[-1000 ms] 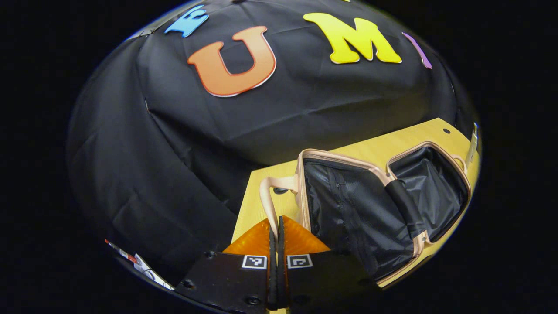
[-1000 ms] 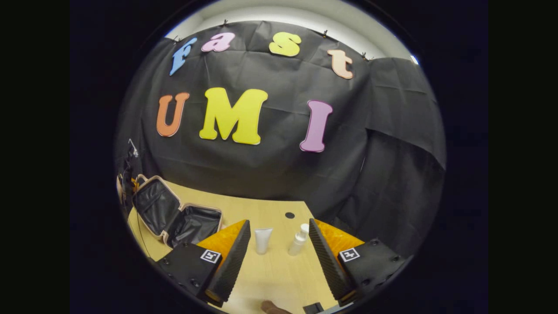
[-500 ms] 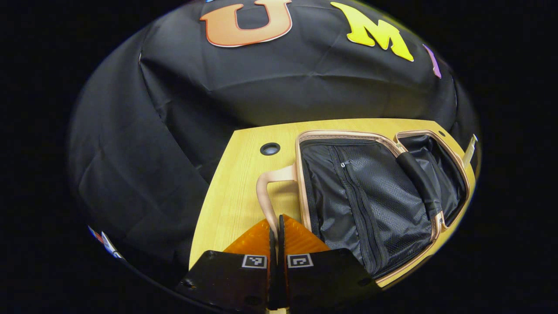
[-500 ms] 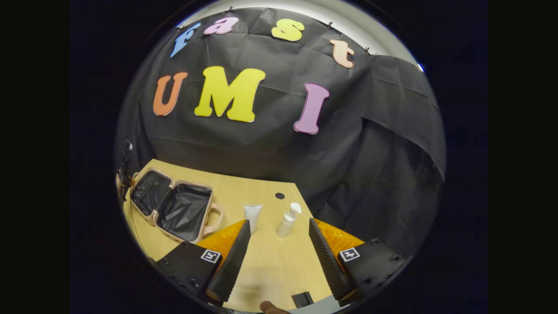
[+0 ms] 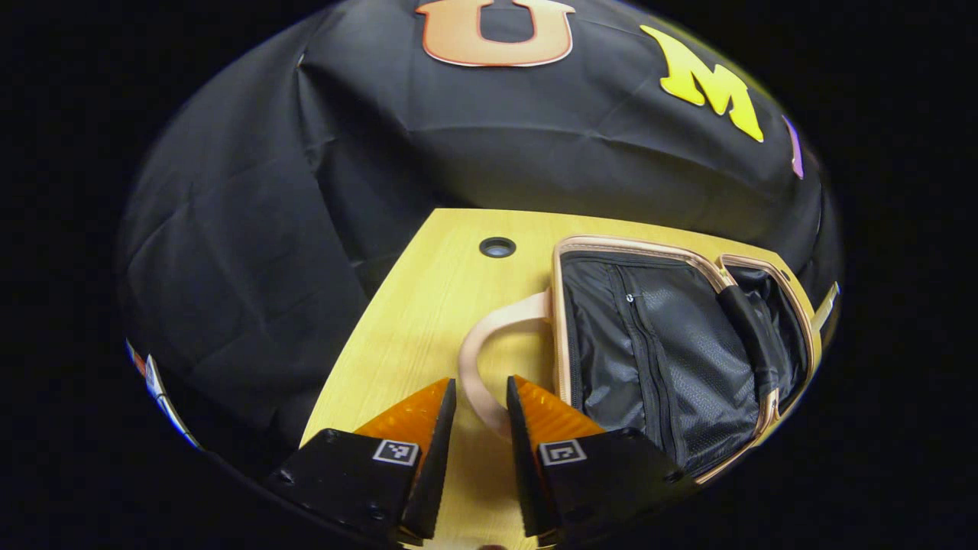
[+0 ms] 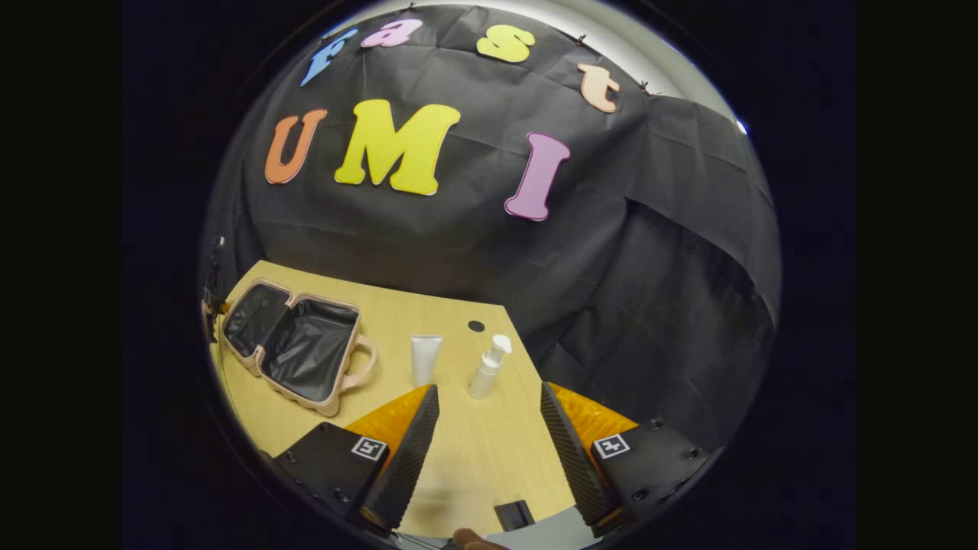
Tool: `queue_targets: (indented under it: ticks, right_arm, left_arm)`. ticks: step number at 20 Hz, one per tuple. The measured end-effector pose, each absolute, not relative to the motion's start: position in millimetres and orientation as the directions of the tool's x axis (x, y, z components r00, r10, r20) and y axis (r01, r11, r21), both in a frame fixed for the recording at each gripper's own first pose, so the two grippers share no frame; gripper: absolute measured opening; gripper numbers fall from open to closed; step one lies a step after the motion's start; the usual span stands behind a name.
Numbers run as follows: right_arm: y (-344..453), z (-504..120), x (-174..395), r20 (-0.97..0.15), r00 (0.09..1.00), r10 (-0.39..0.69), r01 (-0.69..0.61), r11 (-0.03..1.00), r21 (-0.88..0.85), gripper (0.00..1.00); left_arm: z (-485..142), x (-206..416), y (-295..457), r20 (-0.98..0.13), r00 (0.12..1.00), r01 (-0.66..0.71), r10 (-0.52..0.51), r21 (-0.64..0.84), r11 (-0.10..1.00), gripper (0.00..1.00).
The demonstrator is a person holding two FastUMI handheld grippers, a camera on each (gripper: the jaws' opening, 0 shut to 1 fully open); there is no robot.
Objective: First open the suitcase, pack the skin care products into it, and then close the suitcase.
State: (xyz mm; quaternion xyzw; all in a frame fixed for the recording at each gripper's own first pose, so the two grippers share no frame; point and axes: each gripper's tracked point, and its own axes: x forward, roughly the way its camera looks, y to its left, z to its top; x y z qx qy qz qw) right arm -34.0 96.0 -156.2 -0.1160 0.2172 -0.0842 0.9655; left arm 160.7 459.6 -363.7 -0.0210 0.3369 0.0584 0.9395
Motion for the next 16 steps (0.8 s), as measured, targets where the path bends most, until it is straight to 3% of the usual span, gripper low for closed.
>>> queue_targets:
  ticks: [1,3,4,5,6,14,16]
  right_arm:
    - [95,-157,-34,-0.396,0.894,-0.211,0.109,0.958,-0.263,0.79]
    - [99,-158,-31,-0.391,0.902,-0.183,0.087,0.964,-0.251,0.79]
    - [99,-159,-28,-0.389,0.906,-0.168,0.075,0.967,-0.243,0.79]
    - [99,-161,-26,-0.387,0.910,-0.152,0.063,0.971,-0.232,0.79]
    - [101,-160,-22,-0.386,0.913,-0.130,0.048,0.975,-0.215,0.79]
    - [82,-158,16,-0.368,0.930,-0.011,-0.054,0.985,-0.164,0.79]
    - [70,-159,25,-0.368,0.930,0.001,-0.066,0.984,-0.163,0.79]
  left_arm:
    - [-356,159,460,-0.626,0.772,-0.132,0.105,0.003,0.991,0.59]
    - [-336,154,449,-0.602,0.792,-0.134,0.098,-0.014,0.991,0.65]
    - [-328,151,439,-0.598,0.797,-0.124,0.082,-0.029,0.992,0.91]
    - [-319,148,429,-0.592,0.802,-0.117,0.079,-0.025,0.993,0.85]
    - [-309,147,418,-0.584,0.809,-0.101,0.069,-0.023,0.995,0.98]
    - [-245,133,240,-0.522,0.846,0.095,-0.113,-0.061,0.994,0.99]
    - [-233,127,181,-0.493,0.845,0.179,-0.208,-0.105,0.978,0.99]
